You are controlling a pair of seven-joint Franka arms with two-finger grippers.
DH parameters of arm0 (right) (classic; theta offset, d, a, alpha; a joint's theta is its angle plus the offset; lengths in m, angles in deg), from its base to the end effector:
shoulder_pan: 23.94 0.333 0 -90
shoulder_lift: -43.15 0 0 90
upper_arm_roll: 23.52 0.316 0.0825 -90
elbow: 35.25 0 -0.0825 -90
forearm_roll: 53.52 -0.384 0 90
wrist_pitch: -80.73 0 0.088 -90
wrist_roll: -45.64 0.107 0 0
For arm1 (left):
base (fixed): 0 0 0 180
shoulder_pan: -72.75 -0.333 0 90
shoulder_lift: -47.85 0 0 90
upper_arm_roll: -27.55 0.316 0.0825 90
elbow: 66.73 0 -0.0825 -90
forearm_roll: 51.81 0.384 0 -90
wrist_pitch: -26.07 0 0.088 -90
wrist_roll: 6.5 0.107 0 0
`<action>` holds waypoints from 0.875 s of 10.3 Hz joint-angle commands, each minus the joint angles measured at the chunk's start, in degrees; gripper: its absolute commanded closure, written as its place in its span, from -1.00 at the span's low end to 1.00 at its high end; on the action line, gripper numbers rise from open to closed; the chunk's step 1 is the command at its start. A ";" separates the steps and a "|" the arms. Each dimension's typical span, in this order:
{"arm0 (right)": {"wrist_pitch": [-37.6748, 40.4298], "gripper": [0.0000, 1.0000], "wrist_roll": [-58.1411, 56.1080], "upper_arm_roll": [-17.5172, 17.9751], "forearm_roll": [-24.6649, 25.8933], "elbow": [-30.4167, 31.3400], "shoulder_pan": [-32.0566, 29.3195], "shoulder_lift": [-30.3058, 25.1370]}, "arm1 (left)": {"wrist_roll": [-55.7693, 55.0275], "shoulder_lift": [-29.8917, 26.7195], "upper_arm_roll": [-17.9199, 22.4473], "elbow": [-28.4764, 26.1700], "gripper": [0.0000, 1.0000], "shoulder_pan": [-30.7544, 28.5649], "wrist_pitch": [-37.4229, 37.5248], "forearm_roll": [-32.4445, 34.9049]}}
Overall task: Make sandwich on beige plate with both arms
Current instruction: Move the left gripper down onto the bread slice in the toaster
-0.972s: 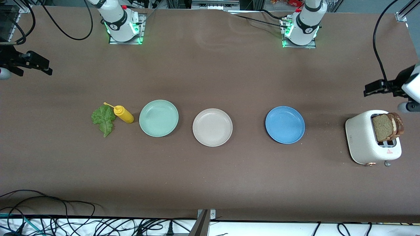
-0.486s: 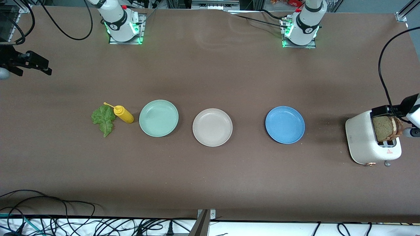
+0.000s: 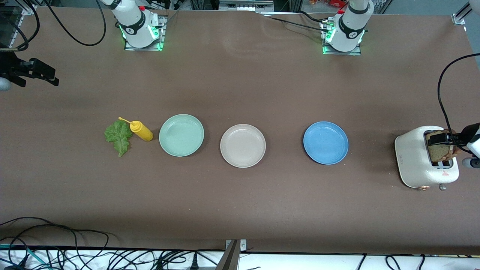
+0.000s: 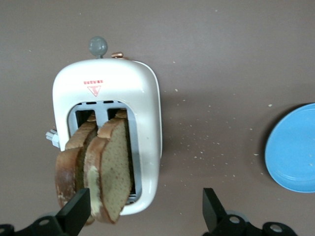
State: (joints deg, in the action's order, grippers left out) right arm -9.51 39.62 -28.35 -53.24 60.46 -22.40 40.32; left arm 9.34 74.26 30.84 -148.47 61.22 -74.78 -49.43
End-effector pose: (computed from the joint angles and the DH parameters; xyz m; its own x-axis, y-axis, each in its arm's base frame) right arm 0.5365 -0.0324 0.6048 0.9978 0.0480 -0.0461 0.0479 -0.9988 -0.0041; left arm 0.6568 0.1710 0.4214 0.9897 -0.0303 -0.1396 -0.0345 -0.9990 -0.0279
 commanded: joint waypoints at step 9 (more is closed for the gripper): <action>1.12 -1.00 -0.92 -0.18 0.16 -0.52 -0.22 -0.34 | 1.12 3.03 -0.56 -0.09 -1.00 -2.18 -3.48 0.08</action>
State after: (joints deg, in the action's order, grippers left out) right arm -9.41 39.56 -28.59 -53.24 60.46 -22.45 40.32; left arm 9.75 77.51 30.69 -148.52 59.36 -77.67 -49.43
